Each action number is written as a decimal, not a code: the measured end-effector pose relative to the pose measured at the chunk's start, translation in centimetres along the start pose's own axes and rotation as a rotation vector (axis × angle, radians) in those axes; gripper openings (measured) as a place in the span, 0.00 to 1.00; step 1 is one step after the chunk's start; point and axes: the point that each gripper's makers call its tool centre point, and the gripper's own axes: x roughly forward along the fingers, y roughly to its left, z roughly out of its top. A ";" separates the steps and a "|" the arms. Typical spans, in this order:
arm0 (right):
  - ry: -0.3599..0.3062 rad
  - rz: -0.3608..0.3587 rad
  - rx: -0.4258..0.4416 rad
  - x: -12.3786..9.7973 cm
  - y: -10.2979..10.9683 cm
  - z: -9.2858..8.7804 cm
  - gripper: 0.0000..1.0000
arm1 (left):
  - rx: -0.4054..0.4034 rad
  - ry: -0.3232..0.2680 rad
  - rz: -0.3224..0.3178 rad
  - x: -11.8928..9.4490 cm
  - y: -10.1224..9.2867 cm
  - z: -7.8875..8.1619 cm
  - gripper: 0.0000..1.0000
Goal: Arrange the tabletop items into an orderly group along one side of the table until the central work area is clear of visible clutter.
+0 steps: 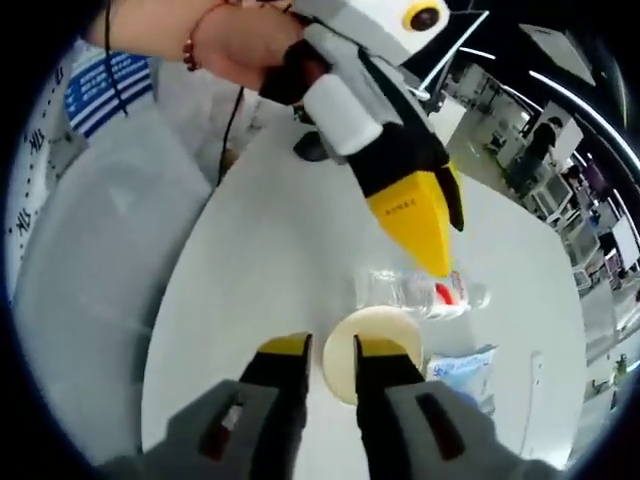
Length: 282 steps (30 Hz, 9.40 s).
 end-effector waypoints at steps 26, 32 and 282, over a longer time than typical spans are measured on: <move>-0.237 -0.203 0.369 -3.8 -3.7 0.8 0.17 | 0.057 0.012 -0.023 1.3 -0.6 1.7 0.32; -0.267 -0.255 0.439 -4.7 -4.7 0.2 0.18 | 0.080 0.021 -0.034 2.0 -0.7 2.3 0.31; -0.340 -0.872 1.673 -9.3 -8.6 -23.5 0.18 | 0.110 0.561 -0.009 19.6 3.0 -2.4 0.31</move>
